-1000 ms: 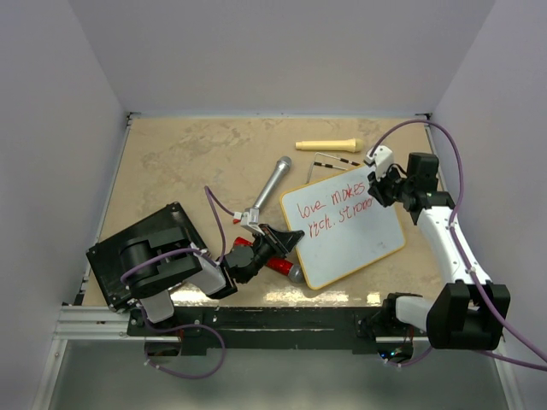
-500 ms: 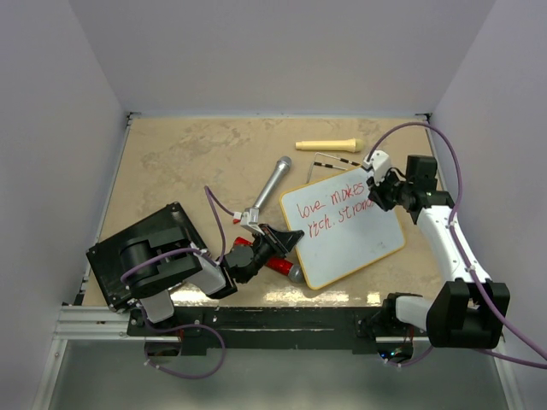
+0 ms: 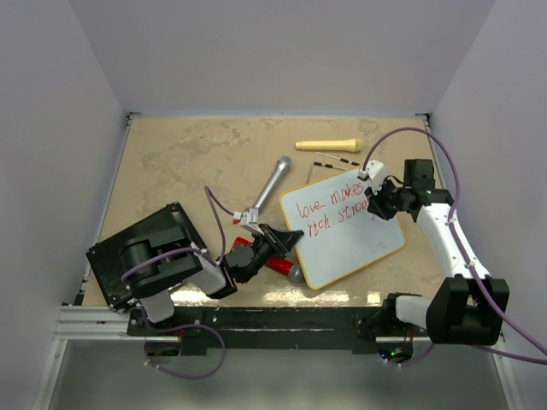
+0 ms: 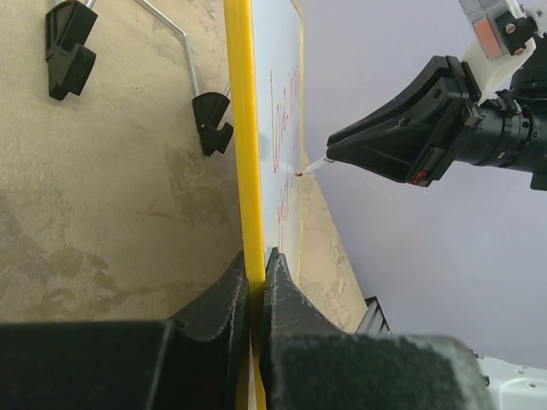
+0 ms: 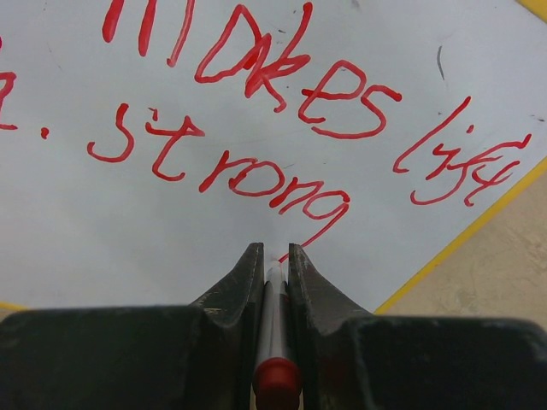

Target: Write a sentence on the whiteboard

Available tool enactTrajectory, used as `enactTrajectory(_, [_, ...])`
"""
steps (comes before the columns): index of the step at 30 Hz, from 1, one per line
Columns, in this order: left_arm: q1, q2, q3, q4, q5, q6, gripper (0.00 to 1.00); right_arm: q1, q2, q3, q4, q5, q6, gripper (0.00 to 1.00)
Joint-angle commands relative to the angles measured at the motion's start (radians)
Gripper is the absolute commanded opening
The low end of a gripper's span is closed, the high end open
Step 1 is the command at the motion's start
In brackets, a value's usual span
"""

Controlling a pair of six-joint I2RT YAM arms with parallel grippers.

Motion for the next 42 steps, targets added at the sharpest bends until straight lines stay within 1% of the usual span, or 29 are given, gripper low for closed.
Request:
enactTrajectory(1, [-0.006,0.022,-0.010,0.070,0.052,0.150,0.00,0.002,-0.005,0.037,0.011,-0.110,0.029,0.00])
enactTrajectory(7, [-0.006,0.019,-0.010,0.066,0.049,0.152,0.00,0.002,0.009,0.057,0.061,-0.130,0.078,0.00])
enactTrajectory(10, [-0.006,0.017,-0.012,0.064,0.046,0.152,0.00,0.002,-0.002,0.049,0.113,-0.059,0.122,0.00])
enactTrajectory(11, [-0.006,0.017,-0.012,0.064,0.047,0.152,0.00,0.001,-0.019,0.046,0.143,0.008,0.145,0.00])
enactTrajectory(12, [-0.006,0.019,-0.012,0.066,0.047,0.152,0.00,0.002,-0.027,0.048,0.153,0.030,0.148,0.00])
enactTrajectory(15, [-0.003,0.019,-0.012,0.063,0.049,0.153,0.00,-0.013,-0.040,0.068,0.138,0.074,0.135,0.00])
enactTrajectory(17, [-0.003,0.019,-0.012,0.066,0.050,0.153,0.00,-0.038,-0.045,0.077,0.120,0.070,0.127,0.00])
enactTrajectory(19, [-0.003,0.020,-0.012,0.067,0.050,0.152,0.00,-0.051,-0.062,0.100,0.085,-0.005,0.096,0.00])
enactTrajectory(20, [-0.001,0.019,-0.012,0.066,0.052,0.152,0.00,-0.051,-0.071,0.123,0.030,-0.042,0.069,0.00])
enactTrajectory(21, [-0.001,0.020,-0.012,0.066,0.050,0.153,0.00,-0.051,-0.097,0.133,0.003,-0.144,0.053,0.00])
enactTrajectory(22, [-0.001,0.020,-0.011,0.066,0.053,0.152,0.00,-0.051,-0.108,0.149,-0.059,-0.181,0.033,0.00])
enactTrajectory(24, [-0.001,0.026,-0.004,0.066,0.056,0.152,0.00,-0.050,-0.131,0.183,-0.087,-0.260,0.015,0.00])
enactTrajectory(25, [-0.001,0.028,-0.001,0.066,0.059,0.153,0.00,-0.050,-0.148,0.189,-0.112,-0.325,0.009,0.00])
enactTrajectory(27, [-0.001,0.026,0.000,0.067,0.059,0.155,0.00,-0.050,-0.165,0.186,-0.121,-0.382,-0.008,0.00])
enactTrajectory(28, [-0.001,0.023,0.000,0.063,0.059,0.155,0.00,-0.050,-0.177,0.178,-0.113,-0.437,-0.007,0.00])
enactTrajectory(32, [-0.001,0.011,-0.004,0.052,0.046,0.156,0.00,-0.050,-0.194,0.118,-0.092,-0.527,0.003,0.00])
enactTrajectory(36, [0.000,-0.012,-0.004,0.035,0.027,0.152,0.00,-0.050,-0.200,0.088,-0.083,-0.564,0.003,0.00])
enactTrajectory(42, [0.000,-0.020,0.008,0.020,0.012,0.150,0.00,-0.050,-0.211,0.063,-0.121,-0.622,-0.056,0.00])
